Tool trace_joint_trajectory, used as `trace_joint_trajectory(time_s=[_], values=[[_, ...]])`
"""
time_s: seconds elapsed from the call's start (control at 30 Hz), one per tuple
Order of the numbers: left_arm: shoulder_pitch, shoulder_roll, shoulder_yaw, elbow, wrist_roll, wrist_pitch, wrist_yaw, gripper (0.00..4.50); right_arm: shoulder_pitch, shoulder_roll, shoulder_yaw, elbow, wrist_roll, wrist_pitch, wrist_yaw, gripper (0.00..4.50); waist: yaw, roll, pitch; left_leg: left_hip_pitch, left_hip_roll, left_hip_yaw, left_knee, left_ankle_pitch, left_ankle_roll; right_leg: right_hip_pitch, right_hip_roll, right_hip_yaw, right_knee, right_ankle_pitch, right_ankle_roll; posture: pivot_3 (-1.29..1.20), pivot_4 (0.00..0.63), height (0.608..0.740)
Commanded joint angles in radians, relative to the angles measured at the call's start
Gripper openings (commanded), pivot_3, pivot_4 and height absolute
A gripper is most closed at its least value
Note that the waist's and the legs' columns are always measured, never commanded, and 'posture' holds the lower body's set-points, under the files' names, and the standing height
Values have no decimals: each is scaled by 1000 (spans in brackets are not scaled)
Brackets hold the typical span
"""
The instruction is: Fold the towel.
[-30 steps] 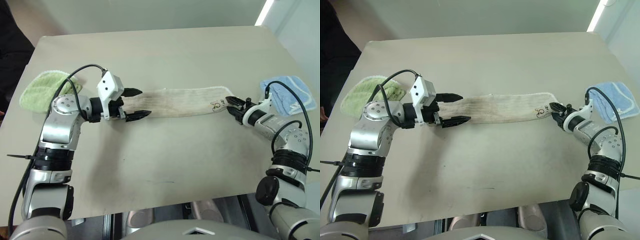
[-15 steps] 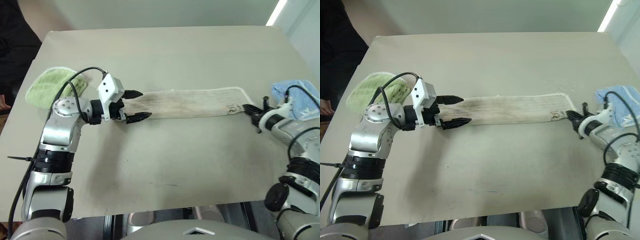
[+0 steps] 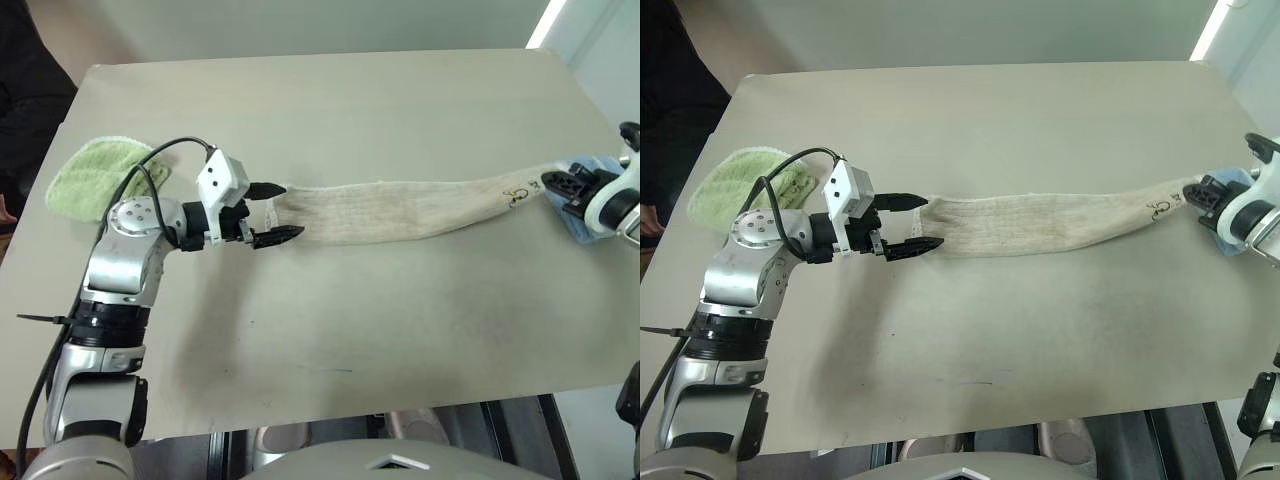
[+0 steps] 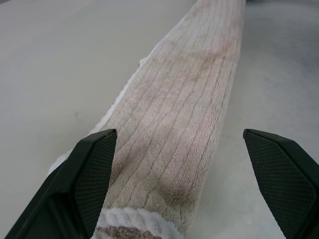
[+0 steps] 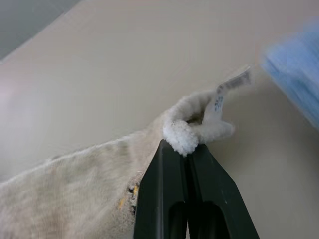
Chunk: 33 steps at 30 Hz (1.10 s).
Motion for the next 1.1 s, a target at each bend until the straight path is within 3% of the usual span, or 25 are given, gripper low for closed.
trace_joint_trajectory(time_s=[0.03,0.57,0.63,0.77,1.1], values=[[-13,2,11,-37,-10,-3,2,4357,-7,-8,-2,-16,-59,-11,70,22,0,0,0,0,0,0,0,0,0,0,0,0,0,0,0,0,150,740],[-13,2,11,-37,-10,-3,2,4357,-29,29,-39,-20,-168,27,139,22,4,0,0,0,0,0,0,0,1,0,0,0,0,0,0,0,150,740],[-14,-12,4,-37,-9,-4,9,4357,-14,-49,280,-239,-327,-90,344,22,4,2,1,0,0,0,0,0,1,0,0,0,0,0,0,0,150,740],[-8,-30,-3,-51,-10,1,19,4357,-66,-64,605,-418,-492,-225,608,22,-16,1,0,1,1,1,0,0,1,0,2,0,1,0,0,0,150,740],[11,-33,0,-80,-18,15,37,4357,-150,39,734,-394,-658,-297,766,22,-8,1,0,-2,1,-1,10,1,2,1,3,1,1,0,1,0,150,740]])
